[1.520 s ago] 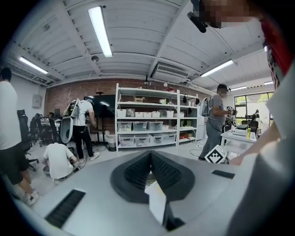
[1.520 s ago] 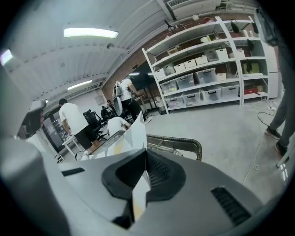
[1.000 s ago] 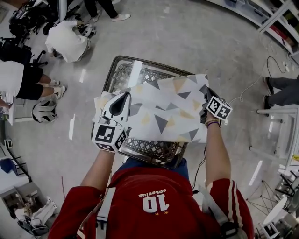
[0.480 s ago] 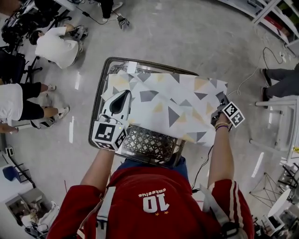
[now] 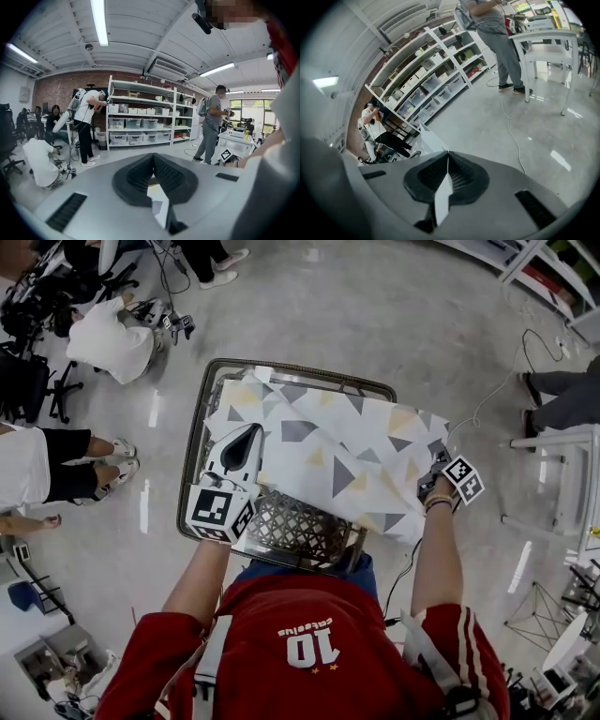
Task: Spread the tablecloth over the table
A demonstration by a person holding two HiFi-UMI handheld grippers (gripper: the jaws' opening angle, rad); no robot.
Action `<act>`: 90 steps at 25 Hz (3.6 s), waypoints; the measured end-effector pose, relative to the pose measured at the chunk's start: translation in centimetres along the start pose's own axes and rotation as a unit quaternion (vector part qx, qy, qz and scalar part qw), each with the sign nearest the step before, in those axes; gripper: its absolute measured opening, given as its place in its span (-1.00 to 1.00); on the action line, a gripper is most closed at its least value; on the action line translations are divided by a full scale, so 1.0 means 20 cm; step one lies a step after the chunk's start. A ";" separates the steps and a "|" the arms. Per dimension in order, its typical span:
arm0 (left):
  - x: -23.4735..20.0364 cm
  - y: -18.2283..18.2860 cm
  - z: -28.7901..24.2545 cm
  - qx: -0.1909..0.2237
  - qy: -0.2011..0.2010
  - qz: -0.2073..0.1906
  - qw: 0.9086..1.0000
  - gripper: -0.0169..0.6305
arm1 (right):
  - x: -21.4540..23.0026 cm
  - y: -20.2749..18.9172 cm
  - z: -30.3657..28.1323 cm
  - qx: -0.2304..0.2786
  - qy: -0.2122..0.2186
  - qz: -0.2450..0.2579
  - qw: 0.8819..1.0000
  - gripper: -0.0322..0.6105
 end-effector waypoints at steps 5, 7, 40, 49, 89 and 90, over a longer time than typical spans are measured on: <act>0.04 0.03 -0.03 -0.005 0.003 -0.001 1.000 -0.93 | -0.01 -0.05 -0.07 -0.026 0.019 -0.032 0.999 -0.86; 0.06 0.02 -0.03 -0.006 0.003 -0.002 1.000 -0.93 | -0.04 -0.07 -0.09 -0.035 0.029 -0.032 0.998 -0.86; 0.31 -0.10 0.02 -0.002 0.022 0.018 1.000 -0.93 | -0.29 -0.12 -0.20 -0.111 0.180 -0.106 0.972 -0.86; 0.15 -0.11 0.03 -0.013 0.026 0.023 0.999 -0.93 | -0.26 -0.02 -0.24 -0.062 0.162 -0.109 0.979 -0.86; -0.03 -0.10 0.45 0.027 0.116 0.051 0.992 -0.93 | -0.65 0.03 0.24 0.049 0.069 0.275 0.958 -0.55; -0.04 -0.11 0.50 0.029 0.124 0.057 0.990 -0.93 | -0.70 0.01 0.28 0.051 0.078 0.297 0.950 -0.55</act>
Point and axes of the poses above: the fingertips, and each gripper's own axes: z backward along the fingers, x to its right, y out of its top, the point moved 4 cm from there along z, backward along the fingers, and after that the axes turned 14 degrees about -x, right-handed, at the moved point
